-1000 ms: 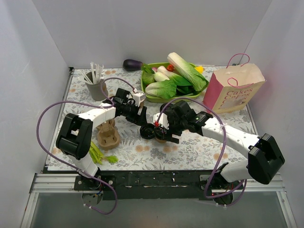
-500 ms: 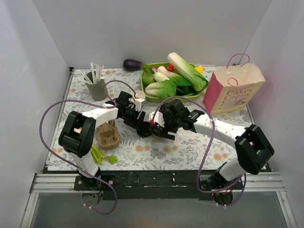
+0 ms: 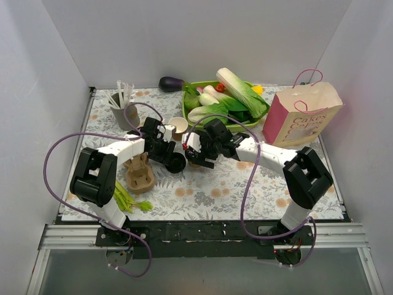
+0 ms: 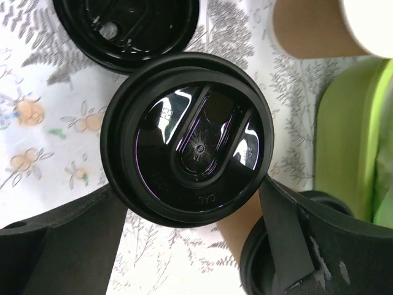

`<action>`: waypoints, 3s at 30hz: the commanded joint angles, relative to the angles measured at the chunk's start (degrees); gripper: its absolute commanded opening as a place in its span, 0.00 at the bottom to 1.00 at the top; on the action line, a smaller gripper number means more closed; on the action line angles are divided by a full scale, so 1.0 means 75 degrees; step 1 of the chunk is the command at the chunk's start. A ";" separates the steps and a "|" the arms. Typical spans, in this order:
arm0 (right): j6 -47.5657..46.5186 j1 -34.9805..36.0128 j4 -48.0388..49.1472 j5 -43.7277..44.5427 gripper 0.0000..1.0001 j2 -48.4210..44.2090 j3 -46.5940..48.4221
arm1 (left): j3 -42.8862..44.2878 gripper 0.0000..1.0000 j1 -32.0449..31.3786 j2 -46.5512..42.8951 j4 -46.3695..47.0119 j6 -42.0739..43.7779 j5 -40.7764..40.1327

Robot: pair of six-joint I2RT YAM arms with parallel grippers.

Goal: Pack the takeout coffee

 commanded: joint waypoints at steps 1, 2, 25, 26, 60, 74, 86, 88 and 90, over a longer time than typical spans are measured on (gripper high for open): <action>0.0008 0.0013 0.0440 0.0287 0.91 0.0385 0.0685 | 0.0337 0.50 0.0458 -0.0265 -0.0159 0.0052 -0.0653; 0.0019 0.0013 0.0521 0.0368 0.92 0.0455 0.0732 | 0.0384 0.50 0.0540 -0.0207 -0.0171 0.0075 -0.0677; 0.0101 -0.0128 0.1109 0.1342 0.93 0.1757 0.2104 | 0.2282 0.57 0.1490 0.0568 -0.0240 0.0556 -0.0585; 0.0113 -0.0128 0.1015 0.1295 0.93 0.1629 0.2092 | 0.2399 0.60 0.1490 0.0486 -0.0323 0.0544 -0.0398; 0.1543 -0.0620 -0.1985 -0.0440 0.96 -0.1935 0.0826 | 0.2564 0.59 0.2228 -0.0945 -0.5584 0.0745 -0.1439; 0.1601 -0.0620 -0.1904 -0.0557 0.95 -0.1677 0.1061 | 0.2927 0.54 0.2381 -0.0195 -0.5819 -0.0241 -0.1170; 0.1578 -0.0620 -0.1869 -0.0615 0.95 -0.1571 0.1108 | 0.3104 0.53 0.2381 0.0450 -0.5866 -0.0218 -0.1028; 0.1578 -0.0620 -0.1857 -0.0627 0.95 -0.1560 0.1108 | 0.3057 0.53 0.2381 0.0473 -0.5890 -0.0206 -0.1064; 0.1566 -0.0620 -0.1868 -0.0615 0.95 -0.1571 0.1084 | 0.3045 0.53 0.2381 0.0497 -0.5890 -0.0206 -0.1064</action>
